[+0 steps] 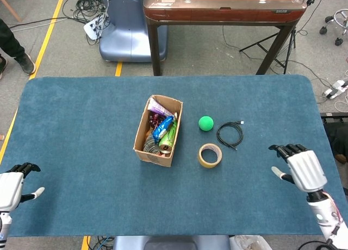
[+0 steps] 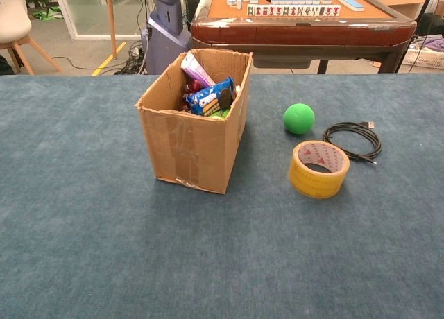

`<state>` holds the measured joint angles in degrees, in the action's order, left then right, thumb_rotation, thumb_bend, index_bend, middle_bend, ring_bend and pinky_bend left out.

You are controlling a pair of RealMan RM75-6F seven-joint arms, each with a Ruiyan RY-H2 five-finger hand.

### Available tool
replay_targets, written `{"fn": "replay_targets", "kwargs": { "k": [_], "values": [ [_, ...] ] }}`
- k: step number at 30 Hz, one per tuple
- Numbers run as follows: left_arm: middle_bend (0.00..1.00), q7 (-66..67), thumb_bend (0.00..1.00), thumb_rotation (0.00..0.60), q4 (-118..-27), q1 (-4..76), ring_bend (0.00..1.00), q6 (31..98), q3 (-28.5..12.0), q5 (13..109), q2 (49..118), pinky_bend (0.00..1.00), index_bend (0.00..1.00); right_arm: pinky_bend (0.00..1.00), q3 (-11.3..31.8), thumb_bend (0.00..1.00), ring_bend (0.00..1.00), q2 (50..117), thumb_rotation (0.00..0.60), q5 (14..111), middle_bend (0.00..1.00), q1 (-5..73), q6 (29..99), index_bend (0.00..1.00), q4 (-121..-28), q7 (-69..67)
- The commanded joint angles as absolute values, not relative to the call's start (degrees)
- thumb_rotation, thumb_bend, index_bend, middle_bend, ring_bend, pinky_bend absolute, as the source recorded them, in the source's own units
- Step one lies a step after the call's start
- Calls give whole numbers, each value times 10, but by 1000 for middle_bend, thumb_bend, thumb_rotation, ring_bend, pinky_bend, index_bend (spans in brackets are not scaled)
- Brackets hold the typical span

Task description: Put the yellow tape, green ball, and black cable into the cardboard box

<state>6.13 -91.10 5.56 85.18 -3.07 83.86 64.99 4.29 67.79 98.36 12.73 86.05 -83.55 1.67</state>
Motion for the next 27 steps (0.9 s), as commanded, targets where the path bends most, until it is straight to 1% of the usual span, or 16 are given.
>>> {"fn": "replay_targets", "kwargs": {
  "k": [1, 3, 4, 7, 10, 13, 14, 15, 17, 23, 27],
  "values": [
    [432, 59, 65, 600, -913, 54, 409, 852, -33, 833, 646, 623, 436, 918, 50, 0, 915, 655, 600, 989, 950, 168, 799, 383, -887, 80],
    [432, 58, 65, 600, -915, 54, 409, 850, -34, 828, 643, 623, 435, 984, 55, 0, 987, 654, 600, 987, 998, 187, 770, 388, -903, 102],
    [432, 58, 65, 600, -915, 53, 409, 850, -35, 826, 642, 623, 435, 1000, 57, 0, 1000, 655, 600, 986, 1000, 196, 758, 406, -907, 108],
    [432, 58, 65, 600, -918, 52, 409, 852, -37, 824, 640, 624, 434, 1000, 62, 0, 1000, 665, 600, 977, 1000, 223, 718, 458, -909, 123],
    [432, 57, 65, 600, -919, 52, 409, 853, -37, 825, 639, 625, 434, 1000, 64, 0, 1000, 671, 600, 968, 1000, 236, 695, 472, -909, 129],
    [432, 56, 65, 600, -919, 51, 408, 855, -37, 826, 639, 625, 434, 1000, 65, 0, 1000, 681, 600, 958, 1000, 251, 671, 474, -906, 134],
    [432, 56, 65, 600, -919, 51, 408, 856, -37, 826, 638, 625, 434, 1000, 66, 0, 1000, 688, 600, 953, 1000, 259, 658, 474, -902, 136],
    [432, 56, 65, 600, -919, 49, 408, 857, -38, 824, 637, 625, 434, 1000, 66, 0, 1000, 702, 600, 943, 1000, 274, 630, 474, -890, 143],
    [432, 56, 65, 600, -921, 49, 408, 859, -38, 825, 636, 624, 434, 1000, 68, 0, 1000, 719, 600, 928, 1000, 289, 605, 475, -874, 150],
    [432, 53, 65, 600, -924, 47, 408, 860, -39, 824, 632, 624, 433, 1000, 64, 0, 1000, 748, 600, 900, 1000, 316, 558, 476, -848, 165],
    [432, 49, 65, 600, -924, 47, 408, 860, -41, 820, 630, 625, 433, 1000, 60, 0, 1000, 763, 600, 885, 1000, 326, 540, 476, -834, 172]
  ]
}}
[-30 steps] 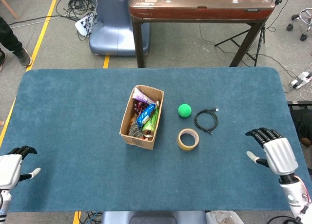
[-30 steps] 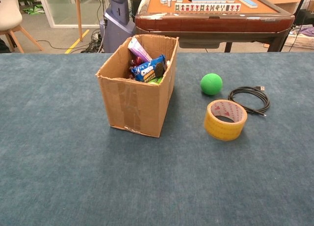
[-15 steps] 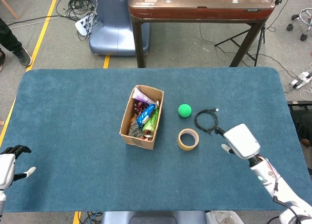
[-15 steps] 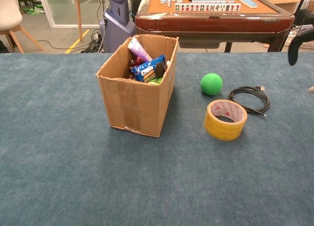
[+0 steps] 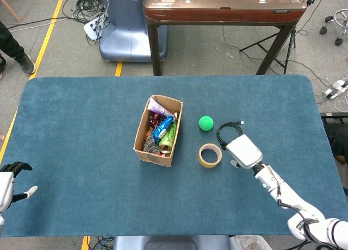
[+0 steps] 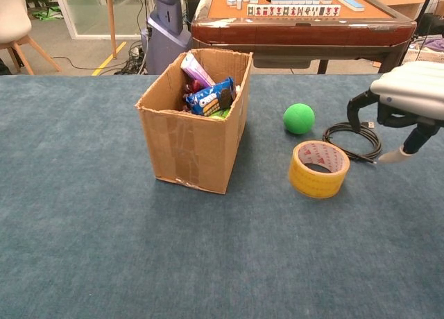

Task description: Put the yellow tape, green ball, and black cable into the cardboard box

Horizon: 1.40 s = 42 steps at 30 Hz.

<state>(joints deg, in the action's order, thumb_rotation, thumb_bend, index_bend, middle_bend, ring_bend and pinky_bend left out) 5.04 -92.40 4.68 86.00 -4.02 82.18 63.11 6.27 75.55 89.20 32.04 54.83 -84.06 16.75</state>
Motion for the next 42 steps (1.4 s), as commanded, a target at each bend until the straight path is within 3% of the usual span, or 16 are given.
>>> {"fn": "replay_targets", "kwargs": {
  "k": [1, 27, 33, 37, 42],
  "values": [
    [432, 49, 65, 600, -924, 47, 408, 859, -41, 819, 630, 625, 433, 1000, 59, 0, 1000, 766, 600, 883, 1000, 328, 538, 476, -831, 172],
    [432, 41, 65, 600, -931, 40, 408, 866, -50, 806, 618, 625, 432, 1000, 41, 26, 1000, 825, 600, 835, 1000, 384, 474, 476, -782, 199],
    [432, 38, 65, 600, -933, 38, 407, 870, -51, 808, 615, 625, 432, 1000, 39, 175, 1000, 833, 600, 815, 1000, 392, 460, 489, -782, 210],
    [432, 37, 65, 600, -934, 37, 408, 870, -51, 807, 614, 625, 432, 1000, 36, 304, 1000, 832, 600, 810, 1000, 394, 460, 536, -785, 213],
    [432, 37, 65, 600, -935, 37, 408, 870, -51, 807, 614, 625, 432, 1000, 35, 395, 1000, 833, 600, 800, 1000, 396, 462, 628, -783, 222]
  ]
}}
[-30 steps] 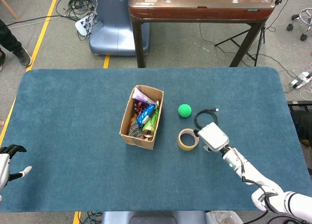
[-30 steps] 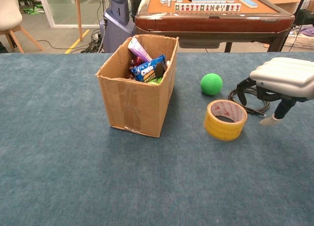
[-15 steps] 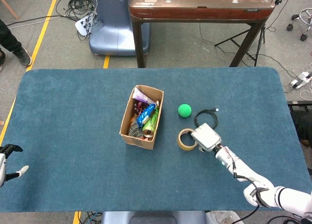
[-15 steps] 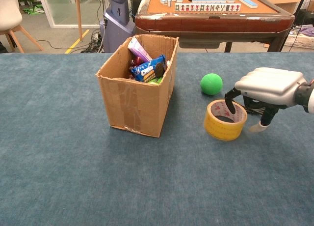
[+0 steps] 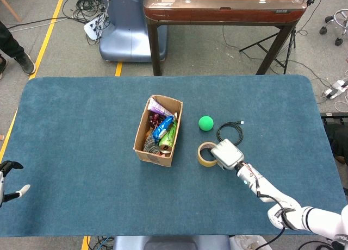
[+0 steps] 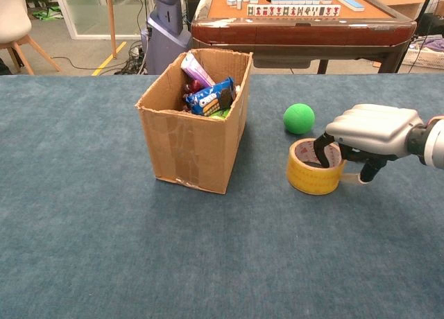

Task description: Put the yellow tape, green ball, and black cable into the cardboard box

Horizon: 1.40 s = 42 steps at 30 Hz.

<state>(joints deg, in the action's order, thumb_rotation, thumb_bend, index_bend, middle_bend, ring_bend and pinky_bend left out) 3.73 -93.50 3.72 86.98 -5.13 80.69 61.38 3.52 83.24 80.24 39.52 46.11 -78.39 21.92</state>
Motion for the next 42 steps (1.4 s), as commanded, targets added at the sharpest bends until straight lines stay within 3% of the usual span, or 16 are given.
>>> {"fn": "replay_targets", "kwargs": {
  "k": [1, 14, 27, 36, 42],
  "values": [
    [432, 38, 65, 600, -935, 37, 408, 870, -52, 806, 614, 625, 432, 1000, 34, 405, 1000, 833, 600, 798, 1000, 396, 462, 646, -783, 222],
    [432, 41, 65, 600, -934, 38, 408, 864, -53, 800, 614, 625, 431, 1000, 31, 422, 1000, 790, 600, 802, 1000, 382, 514, 738, -837, 245],
    [432, 46, 65, 600, -934, 39, 407, 859, -53, 796, 615, 625, 431, 1000, 41, 422, 1000, 665, 600, 849, 1000, 338, 635, 740, -1007, 285],
    [432, 48, 65, 600, -936, 41, 407, 854, -52, 794, 615, 624, 431, 1000, 81, 422, 1000, 610, 600, 859, 1000, 339, 673, 740, -1114, 317],
    [432, 44, 65, 600, -939, 39, 407, 856, -53, 794, 612, 625, 430, 1000, 116, 422, 1000, 607, 600, 827, 1000, 367, 653, 740, -1149, 347]
  ]
}}
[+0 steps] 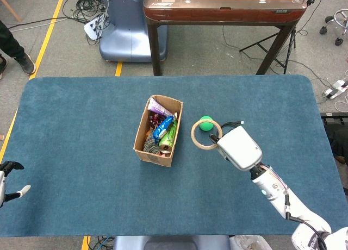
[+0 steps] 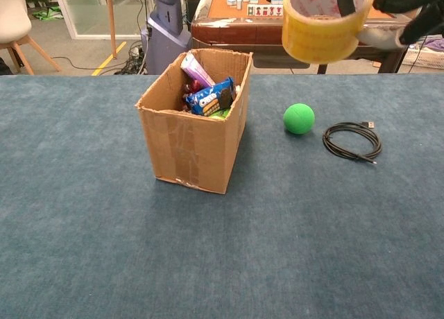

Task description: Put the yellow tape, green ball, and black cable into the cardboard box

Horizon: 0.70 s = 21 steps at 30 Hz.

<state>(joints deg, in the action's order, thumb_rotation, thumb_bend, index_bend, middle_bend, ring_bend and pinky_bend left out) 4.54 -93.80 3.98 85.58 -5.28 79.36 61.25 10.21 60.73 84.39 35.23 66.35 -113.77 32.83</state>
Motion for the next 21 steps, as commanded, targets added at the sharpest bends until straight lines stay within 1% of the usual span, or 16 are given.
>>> {"fn": "replay_targets", "kwargs": {
  "k": [1, 9, 18, 19, 21],
  "values": [
    [432, 43, 65, 600, -939, 39, 407, 856, -53, 794, 611, 625, 430, 1000, 120, 422, 1000, 610, 600, 818, 1000, 373, 648, 739, -1151, 354],
    [432, 38, 65, 600, -940, 39, 407, 856, -54, 792, 608, 625, 430, 1000, 149, 421, 1000, 667, 600, 740, 1000, 424, 612, 740, -1134, 393],
    [432, 29, 65, 600, -944, 37, 407, 858, -54, 795, 602, 624, 430, 1000, 155, 412, 1000, 733, 600, 699, 1000, 470, 595, 735, -1099, 419],
    [432, 28, 65, 600, -945, 37, 407, 860, -55, 795, 601, 624, 431, 1000, 155, 406, 1000, 739, 600, 693, 1000, 474, 595, 716, -1095, 422],
    [432, 26, 65, 600, -945, 37, 407, 860, -55, 795, 599, 625, 430, 1000, 155, 364, 1000, 751, 600, 686, 1000, 481, 596, 646, -1086, 425]
  ]
}}
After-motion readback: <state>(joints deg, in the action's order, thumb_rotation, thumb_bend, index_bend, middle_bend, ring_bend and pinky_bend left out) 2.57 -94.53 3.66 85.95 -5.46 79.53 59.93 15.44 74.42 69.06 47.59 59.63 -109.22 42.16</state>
